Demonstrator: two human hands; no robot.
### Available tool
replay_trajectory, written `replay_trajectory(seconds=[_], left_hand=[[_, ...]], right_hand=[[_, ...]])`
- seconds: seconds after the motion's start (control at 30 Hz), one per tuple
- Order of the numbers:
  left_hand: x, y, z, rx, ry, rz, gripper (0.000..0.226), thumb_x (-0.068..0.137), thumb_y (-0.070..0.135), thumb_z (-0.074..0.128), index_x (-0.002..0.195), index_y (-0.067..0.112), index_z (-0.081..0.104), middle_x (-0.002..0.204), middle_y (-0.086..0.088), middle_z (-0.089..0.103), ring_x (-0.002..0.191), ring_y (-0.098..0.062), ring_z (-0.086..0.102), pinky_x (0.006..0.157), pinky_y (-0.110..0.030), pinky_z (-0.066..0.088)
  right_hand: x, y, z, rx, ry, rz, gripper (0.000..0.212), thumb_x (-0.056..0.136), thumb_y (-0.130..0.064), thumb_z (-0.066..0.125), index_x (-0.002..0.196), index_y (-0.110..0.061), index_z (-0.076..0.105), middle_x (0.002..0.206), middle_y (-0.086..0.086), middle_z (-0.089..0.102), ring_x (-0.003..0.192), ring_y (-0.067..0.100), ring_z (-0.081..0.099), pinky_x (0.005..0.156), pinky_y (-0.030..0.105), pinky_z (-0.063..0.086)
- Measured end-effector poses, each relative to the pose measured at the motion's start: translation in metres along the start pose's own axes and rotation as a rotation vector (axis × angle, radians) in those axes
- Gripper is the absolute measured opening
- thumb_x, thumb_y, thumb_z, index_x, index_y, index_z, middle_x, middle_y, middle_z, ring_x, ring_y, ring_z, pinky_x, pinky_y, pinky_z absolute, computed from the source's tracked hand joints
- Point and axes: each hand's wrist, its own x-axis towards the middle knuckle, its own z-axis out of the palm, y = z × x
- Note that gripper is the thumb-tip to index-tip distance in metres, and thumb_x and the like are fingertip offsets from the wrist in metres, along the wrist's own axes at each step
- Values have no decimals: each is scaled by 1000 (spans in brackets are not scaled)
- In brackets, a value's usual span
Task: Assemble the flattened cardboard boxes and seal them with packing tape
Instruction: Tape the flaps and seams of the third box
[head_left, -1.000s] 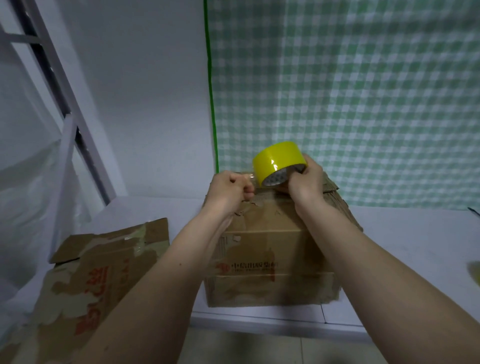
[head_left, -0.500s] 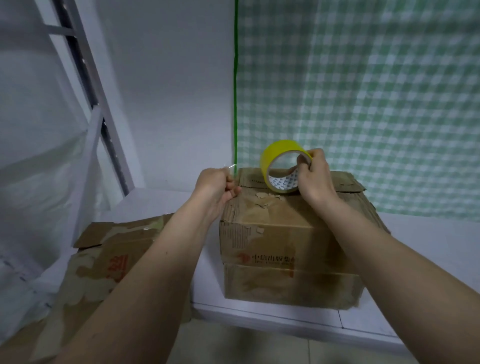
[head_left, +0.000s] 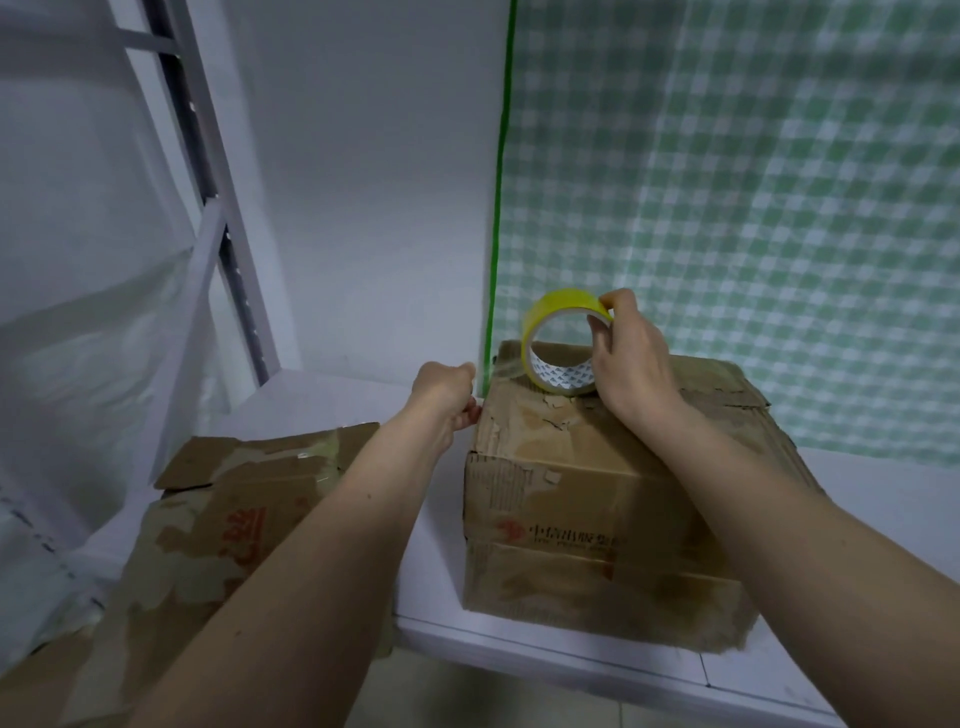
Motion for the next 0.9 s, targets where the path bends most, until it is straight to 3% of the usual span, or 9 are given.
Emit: replay_trajectory(seconds=[0.2, 0.3, 0.37, 0.5, 0.53, 0.6, 0.7, 0.8, 0.9], left_hand=[[3, -1, -2, -120, -57, -110, 28, 101, 3, 35, 75, 12, 39, 60, 0, 28, 36, -7, 20, 32, -10, 23], [2, -10, -1, -15, -69, -102, 28, 99, 4, 39, 72, 10, 44, 59, -2, 36, 32, -7, 29, 33, -12, 26], [0, -17, 2, 172, -83, -33, 28, 100, 15, 46, 72, 7, 50, 66, -7, 50, 46, -11, 49, 39, -17, 37], [5, -17, 0, 448, -54, 18, 34, 98, 34, 52, 89, 1, 54, 86, -12, 57, 71, -20, 56, 38, -19, 39], [8, -17, -3, 528, -41, 20, 42, 94, 36, 58, 107, -4, 53, 102, -15, 58, 85, -24, 60, 44, -21, 44], [9, -18, -10, 671, -7, 97, 61, 91, 28, 62, 138, -3, 38, 137, -17, 47, 118, -29, 53, 76, -25, 49], [-7, -10, -4, 487, -138, 407, 49, 96, 9, 47, 144, 12, 37, 148, -3, 39, 137, -17, 36, 105, -23, 29], [-20, -4, 11, 518, -433, 517, 53, 86, 39, 55, 138, 28, 47, 135, 9, 53, 126, -12, 49, 110, -40, 37], [-10, -8, 15, 879, -403, 604, 83, 71, 80, 52, 140, 35, 40, 142, 10, 47, 133, -16, 42, 111, -51, 31]], right_hand=[[-2, -2, 6, -58, 15, -60, 14, 100, -17, 40, 109, -8, 45, 83, 10, 53, 70, 28, 50, 58, 36, 32], [-2, -2, 8, -63, 21, -69, 13, 100, -16, 40, 109, -8, 46, 85, 11, 54, 71, 30, 51, 59, 38, 35], [-2, 0, 9, -68, 25, -71, 12, 100, -15, 40, 108, -9, 46, 84, 10, 54, 70, 29, 51, 58, 36, 33], [-3, 2, 10, -75, 42, -78, 13, 100, -14, 40, 110, -8, 46, 82, 10, 53, 68, 28, 51, 57, 34, 31], [-3, 2, 10, -79, 44, -78, 13, 100, -13, 40, 111, -8, 46, 82, 10, 53, 68, 28, 51, 57, 34, 32], [-4, 2, 10, -83, 46, -83, 14, 99, -11, 40, 112, -8, 46, 84, 10, 54, 69, 27, 51, 57, 34, 33], [-4, 1, 10, -80, 42, -65, 17, 98, -9, 41, 115, -9, 45, 86, 9, 54, 72, 27, 52, 59, 35, 34], [-4, 3, 10, -36, -13, 32, 23, 96, -14, 47, 119, -11, 44, 86, 6, 54, 77, 26, 52, 64, 34, 36], [-4, 7, 7, 4, -115, 127, 19, 98, -23, 46, 113, -11, 45, 89, 6, 55, 83, 28, 54, 67, 34, 38]])
